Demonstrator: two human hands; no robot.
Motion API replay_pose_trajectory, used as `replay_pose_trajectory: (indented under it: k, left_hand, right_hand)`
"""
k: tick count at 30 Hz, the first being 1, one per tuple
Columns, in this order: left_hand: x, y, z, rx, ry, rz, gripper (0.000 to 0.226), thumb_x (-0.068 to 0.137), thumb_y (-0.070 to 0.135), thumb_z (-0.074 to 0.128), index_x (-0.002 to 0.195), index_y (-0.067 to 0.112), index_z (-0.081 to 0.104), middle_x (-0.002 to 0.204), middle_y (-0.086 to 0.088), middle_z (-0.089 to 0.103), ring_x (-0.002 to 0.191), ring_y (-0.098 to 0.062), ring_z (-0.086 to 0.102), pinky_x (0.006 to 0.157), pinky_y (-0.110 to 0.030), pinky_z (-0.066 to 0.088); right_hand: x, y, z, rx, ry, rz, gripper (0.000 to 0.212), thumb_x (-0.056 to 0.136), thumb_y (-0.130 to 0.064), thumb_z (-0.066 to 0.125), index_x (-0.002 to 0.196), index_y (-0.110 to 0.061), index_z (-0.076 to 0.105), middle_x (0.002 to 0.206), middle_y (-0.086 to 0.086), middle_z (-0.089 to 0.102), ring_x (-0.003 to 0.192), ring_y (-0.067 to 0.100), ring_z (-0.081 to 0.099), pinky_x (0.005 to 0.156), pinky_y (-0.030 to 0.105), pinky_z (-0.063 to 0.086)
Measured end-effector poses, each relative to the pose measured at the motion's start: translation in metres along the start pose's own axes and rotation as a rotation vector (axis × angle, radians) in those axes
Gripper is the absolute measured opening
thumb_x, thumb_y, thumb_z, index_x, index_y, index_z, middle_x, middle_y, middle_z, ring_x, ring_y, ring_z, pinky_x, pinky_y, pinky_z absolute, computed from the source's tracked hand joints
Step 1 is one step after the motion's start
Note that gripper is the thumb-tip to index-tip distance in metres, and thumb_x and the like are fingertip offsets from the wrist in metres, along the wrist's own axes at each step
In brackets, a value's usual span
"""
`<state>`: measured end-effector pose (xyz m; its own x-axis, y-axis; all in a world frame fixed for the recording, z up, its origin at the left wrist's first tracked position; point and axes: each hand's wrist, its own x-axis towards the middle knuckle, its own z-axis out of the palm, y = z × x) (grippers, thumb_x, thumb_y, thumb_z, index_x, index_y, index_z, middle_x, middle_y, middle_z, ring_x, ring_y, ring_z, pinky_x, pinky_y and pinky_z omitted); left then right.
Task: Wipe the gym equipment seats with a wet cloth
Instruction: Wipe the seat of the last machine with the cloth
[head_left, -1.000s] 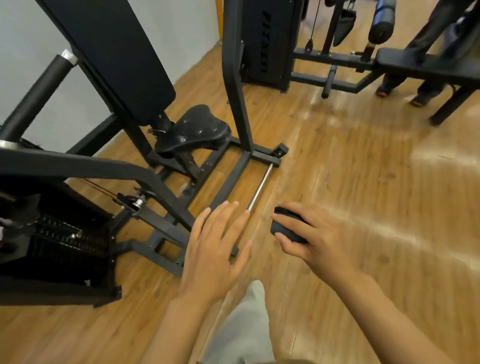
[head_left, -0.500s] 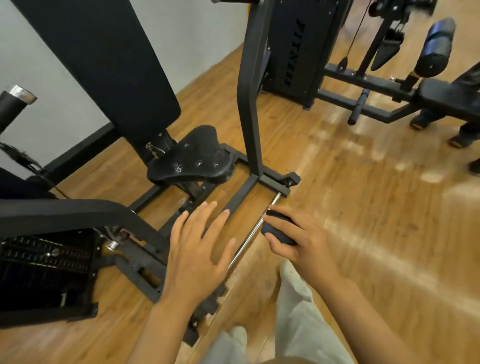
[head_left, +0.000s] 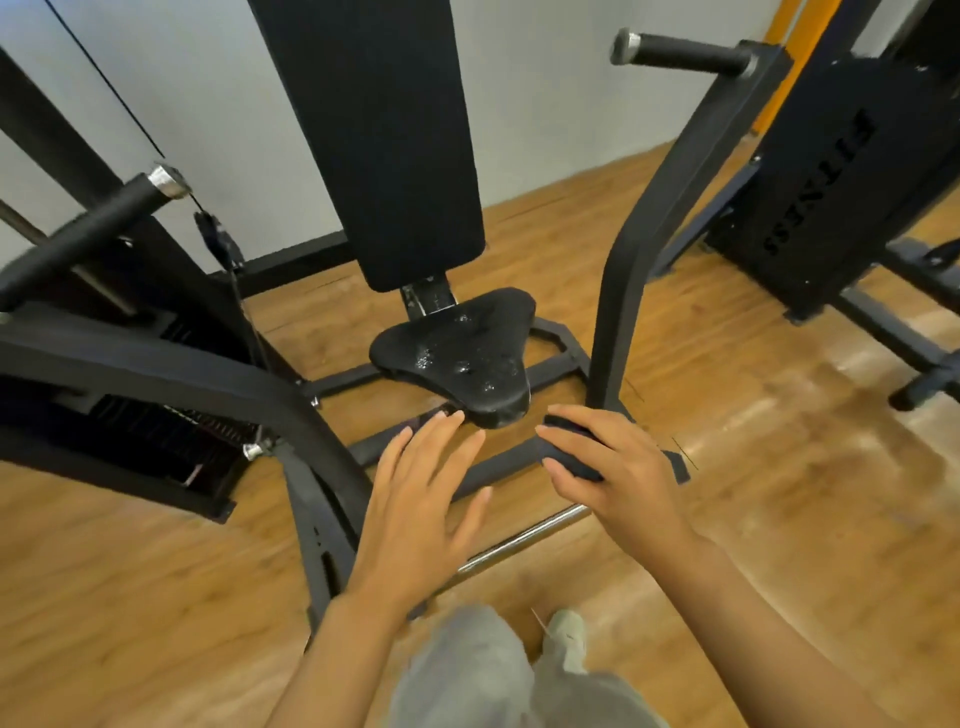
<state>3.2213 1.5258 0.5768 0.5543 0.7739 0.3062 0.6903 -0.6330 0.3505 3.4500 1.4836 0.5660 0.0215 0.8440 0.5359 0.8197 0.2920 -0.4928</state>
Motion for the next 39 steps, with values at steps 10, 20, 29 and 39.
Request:
replay_pose_trajectory:
  k: [10, 20, 29, 39]
  left_hand:
    - [0.047, -0.041, 0.043, 0.010, 0.015, -0.208, 0.049, 0.098, 0.042, 0.049, 0.141, 0.019, 0.053, 0.152, -0.001, 0.042, 0.146, -0.016, 0.033, 0.122, -0.041, 0.018]
    - [0.092, -0.125, 0.059, -0.054, 0.022, -0.374, 0.050, 0.096, 0.042, 0.046, 0.139, 0.018, 0.055, 0.150, -0.004, 0.046, 0.144, -0.019, 0.035, 0.120, -0.042, 0.019]
    - [0.105, -0.175, 0.059, -0.060, -0.001, -0.443, 0.050, 0.097, 0.043, 0.045, 0.140, 0.018, 0.053, 0.151, -0.005, 0.043, 0.146, -0.021, 0.031, 0.121, -0.037, 0.012]
    - [0.124, -0.204, 0.132, -0.038, -0.105, -0.668, 0.063, 0.096, 0.049, 0.030, 0.148, 0.016, 0.043, 0.154, -0.004, 0.042, 0.147, -0.020, 0.030, 0.120, -0.044, 0.023]
  right_hand:
    - [0.062, 0.061, 0.051, 0.051, -0.248, -0.090, 0.032, 0.094, -0.040, 0.058, 0.112, -0.021, 0.076, 0.125, -0.007, 0.066, 0.111, 0.011, 0.061, 0.090, 0.028, 0.047]
    - [0.161, 0.087, 0.131, 0.023, -0.369, -0.166, 0.034, 0.092, -0.040, 0.058, 0.110, -0.019, 0.077, 0.123, -0.002, 0.068, 0.106, 0.017, 0.064, 0.089, 0.030, 0.048]
    - [0.179, 0.085, 0.176, 0.054, -0.424, -0.124, 0.036, 0.092, -0.040, 0.055, 0.111, -0.019, 0.076, 0.125, -0.002, 0.068, 0.109, 0.017, 0.062, 0.085, 0.044, 0.056]
    - [0.208, 0.115, 0.265, 0.004, -0.568, -0.186, 0.050, 0.103, -0.049, 0.035, 0.118, -0.019, 0.073, 0.127, 0.000, 0.066, 0.110, 0.019, 0.061, 0.089, 0.037, 0.052]
